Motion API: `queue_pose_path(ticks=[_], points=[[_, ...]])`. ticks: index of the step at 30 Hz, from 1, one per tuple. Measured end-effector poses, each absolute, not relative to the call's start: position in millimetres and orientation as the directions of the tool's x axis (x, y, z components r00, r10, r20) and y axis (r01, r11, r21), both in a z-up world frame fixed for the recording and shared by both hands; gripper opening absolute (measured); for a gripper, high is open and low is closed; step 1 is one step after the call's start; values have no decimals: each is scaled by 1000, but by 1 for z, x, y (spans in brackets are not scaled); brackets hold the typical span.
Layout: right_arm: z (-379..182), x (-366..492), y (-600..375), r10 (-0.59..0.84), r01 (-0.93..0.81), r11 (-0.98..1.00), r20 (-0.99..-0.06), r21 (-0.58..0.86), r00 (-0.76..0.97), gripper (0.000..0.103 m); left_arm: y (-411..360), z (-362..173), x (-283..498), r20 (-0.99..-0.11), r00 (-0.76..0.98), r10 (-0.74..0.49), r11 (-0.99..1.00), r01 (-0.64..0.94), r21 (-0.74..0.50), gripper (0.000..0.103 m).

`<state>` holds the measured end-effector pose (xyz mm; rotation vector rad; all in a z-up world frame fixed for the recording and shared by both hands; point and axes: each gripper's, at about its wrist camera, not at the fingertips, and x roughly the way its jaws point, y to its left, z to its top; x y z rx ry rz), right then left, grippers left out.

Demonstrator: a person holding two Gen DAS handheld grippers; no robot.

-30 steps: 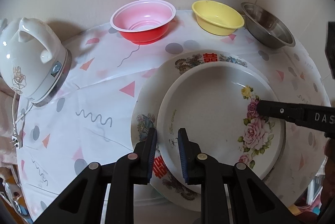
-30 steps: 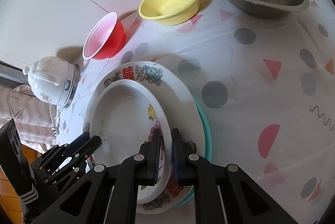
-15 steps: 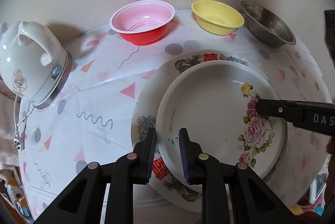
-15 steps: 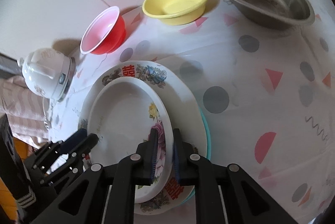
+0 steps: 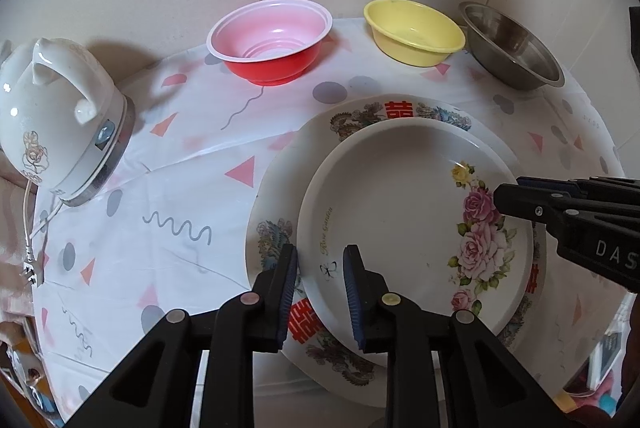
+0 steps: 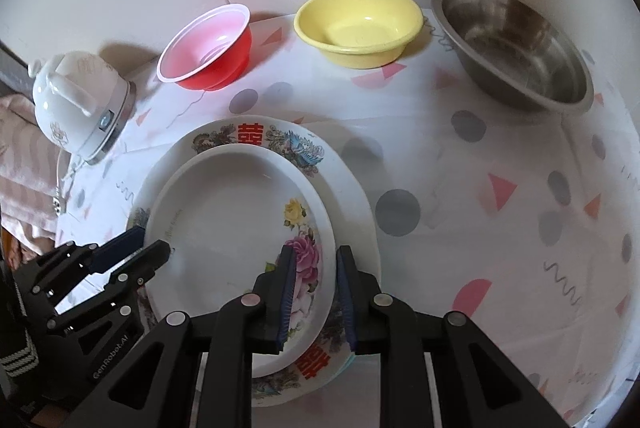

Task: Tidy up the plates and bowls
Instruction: 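Lower the rose-pattern plate onto the red-character plate and open both grippers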

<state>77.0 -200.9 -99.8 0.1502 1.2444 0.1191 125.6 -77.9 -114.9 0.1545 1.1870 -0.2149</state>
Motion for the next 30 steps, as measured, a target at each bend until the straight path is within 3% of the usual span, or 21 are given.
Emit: queue_pose_path(ticks=[4,17,30], points=[[-99,76,-199,154,-15,987,-937,157,314,22,-77,-114,125,-930,357,-89,970,245,1,32],[-99,65,-195,164,-19,986,-940,166,300,28,-80,-113,121,-932,353,-86,969,246,4,34],[-101,51,-200,218,10,973,-932,230,288,28,-83,-110,117,-934,347,-84,966,257,8,39]])
